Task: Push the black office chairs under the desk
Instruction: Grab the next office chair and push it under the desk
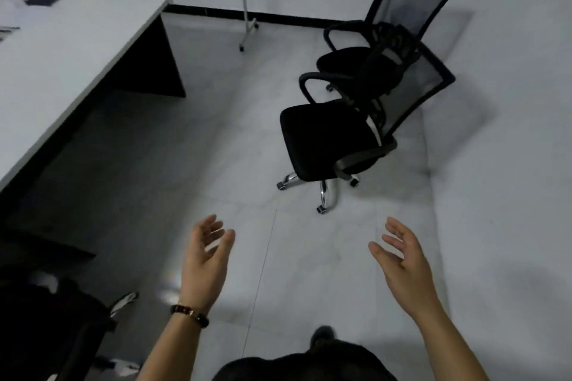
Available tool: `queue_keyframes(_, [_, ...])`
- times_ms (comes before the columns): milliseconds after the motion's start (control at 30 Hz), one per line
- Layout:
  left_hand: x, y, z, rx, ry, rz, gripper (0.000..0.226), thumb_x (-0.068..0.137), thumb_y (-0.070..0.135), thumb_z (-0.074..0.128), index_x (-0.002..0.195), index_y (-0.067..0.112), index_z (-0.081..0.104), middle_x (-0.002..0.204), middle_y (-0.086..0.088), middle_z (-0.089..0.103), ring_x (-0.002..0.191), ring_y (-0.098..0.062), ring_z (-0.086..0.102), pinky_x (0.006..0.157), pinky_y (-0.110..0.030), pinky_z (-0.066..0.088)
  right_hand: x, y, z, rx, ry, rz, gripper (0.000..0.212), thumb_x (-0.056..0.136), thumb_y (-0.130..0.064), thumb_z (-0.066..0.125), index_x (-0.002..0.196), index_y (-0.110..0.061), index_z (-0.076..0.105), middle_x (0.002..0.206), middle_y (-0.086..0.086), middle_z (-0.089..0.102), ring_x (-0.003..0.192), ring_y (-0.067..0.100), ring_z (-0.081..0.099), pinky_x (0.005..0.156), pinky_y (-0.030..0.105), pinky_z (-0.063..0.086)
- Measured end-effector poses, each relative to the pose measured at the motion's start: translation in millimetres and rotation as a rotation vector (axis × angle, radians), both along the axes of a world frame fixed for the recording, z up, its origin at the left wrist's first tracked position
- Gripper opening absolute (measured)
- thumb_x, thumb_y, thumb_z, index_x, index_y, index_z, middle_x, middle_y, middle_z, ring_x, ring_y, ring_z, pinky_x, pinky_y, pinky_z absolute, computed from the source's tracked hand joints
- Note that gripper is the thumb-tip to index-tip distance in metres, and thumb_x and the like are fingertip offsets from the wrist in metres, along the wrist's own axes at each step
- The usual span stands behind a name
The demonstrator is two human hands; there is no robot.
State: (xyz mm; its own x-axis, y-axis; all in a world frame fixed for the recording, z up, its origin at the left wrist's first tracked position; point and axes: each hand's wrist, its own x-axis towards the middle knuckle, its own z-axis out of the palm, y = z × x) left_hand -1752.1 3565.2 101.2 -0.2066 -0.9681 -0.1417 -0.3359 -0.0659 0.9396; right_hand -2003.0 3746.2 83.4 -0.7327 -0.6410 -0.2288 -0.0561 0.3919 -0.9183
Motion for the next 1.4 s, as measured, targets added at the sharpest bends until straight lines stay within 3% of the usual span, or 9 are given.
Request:
queue_keyframes(67, [-51,4,1,-0.02,-0.047,-0.096,0.038,0.089,0.023,0.062,0.124,0.023,0.048,0.12,0.002,0.058,0.108,-0.01,0.058,0.09,-0.032,0.049,-42,-1,3,-0.004,0.001,-0.032,0.053,0.09,-0.021,0.068,0.138,-0.029,0.046,0.137,-0.015,0.05,0.117,-0.009,0.049,0.101,0.031,0.046])
queue_keyframes(200, [-133,-5,14,-0.042,-0.089,-0.214,0.041,0.089,0.027,0.061,0.127,0.024,0.046,0.122,0.008,0.057,0.111,-0.005,0.056,0.091,-0.029,0.048,-118,-9,15,-0.024,0.006,-0.09,0.052,0.091,-0.022,0.067,0.139,-0.026,0.046,0.135,-0.017,0.05,0.112,-0.015,0.05,0.085,0.012,0.042])
queue_keyframes(500, [-310,-89,-43,0.075,-0.133,-0.275,0.039,0.09,0.023,0.059,0.127,0.019,0.047,0.12,0.002,0.059,0.107,-0.014,0.058,0.086,-0.03,0.049,-276,-71,-39,0.03,-0.03,-0.196,0.05,0.09,-0.019,0.068,0.135,-0.03,0.047,0.133,-0.02,0.051,0.112,-0.011,0.053,0.087,0.017,0.045])
queue_keyframes(600, [-385,-133,-56,0.137,-0.121,-0.303,0.033,0.091,0.023,0.058,0.123,0.023,0.047,0.118,0.004,0.058,0.102,-0.007,0.057,0.089,-0.03,0.05,-343,-100,-43,0.093,-0.008,-0.203,0.048,0.091,-0.017,0.067,0.133,-0.03,0.049,0.134,-0.013,0.053,0.115,-0.005,0.054,0.09,0.022,0.046])
queue_keyframes(700, [-460,-183,-45,0.143,-0.081,-0.329,0.032,0.092,0.021,0.058,0.122,0.024,0.048,0.115,0.003,0.059,0.098,-0.001,0.057,0.073,-0.01,0.047,-417,-133,-25,0.144,0.052,-0.207,0.043,0.092,-0.016,0.065,0.131,-0.029,0.051,0.133,-0.009,0.054,0.116,0.002,0.055,0.092,0.027,0.048])
queue_keyframes(1000, [-659,-325,16,-0.015,-0.044,-0.418,0.044,0.092,0.022,0.058,0.133,0.017,0.044,0.12,0.006,0.056,0.105,-0.002,0.056,0.074,-0.009,0.046,-615,-251,25,0.027,0.152,-0.313,0.044,0.093,-0.015,0.064,0.135,-0.018,0.052,0.131,-0.005,0.057,0.116,0.01,0.055,0.074,-0.002,0.041])
queue_keyframes(1200, [-724,-340,-29,0.085,-0.094,-0.266,0.046,0.09,0.019,0.06,0.133,0.018,0.045,0.122,0.003,0.055,0.109,-0.007,0.056,0.083,-0.019,0.047,-730,-336,-13,0.098,0.091,-0.061,0.046,0.093,-0.02,0.065,0.137,-0.02,0.051,0.131,-0.008,0.055,0.118,0.004,0.053,0.079,0.0,0.041])
queue_keyframes(1300, [-756,-327,-56,0.193,-0.135,-0.051,0.044,0.089,0.018,0.061,0.131,0.019,0.047,0.121,0.001,0.057,0.106,-0.006,0.057,0.08,-0.017,0.046,-797,-395,-38,0.15,0.057,0.167,0.046,0.093,-0.019,0.064,0.137,-0.022,0.051,0.13,-0.008,0.055,0.119,0.005,0.053,0.088,0.007,0.045])
queue_keyframes(1400, [-791,-304,-65,0.292,-0.152,0.2,0.041,0.09,0.017,0.06,0.13,0.018,0.048,0.117,0.0,0.058,0.102,-0.005,0.058,0.077,-0.016,0.047,-844,-457,-50,0.198,0.028,0.432,0.045,0.094,-0.017,0.062,0.137,-0.023,0.049,0.134,-0.008,0.052,0.119,0.006,0.051,0.087,0.005,0.041])
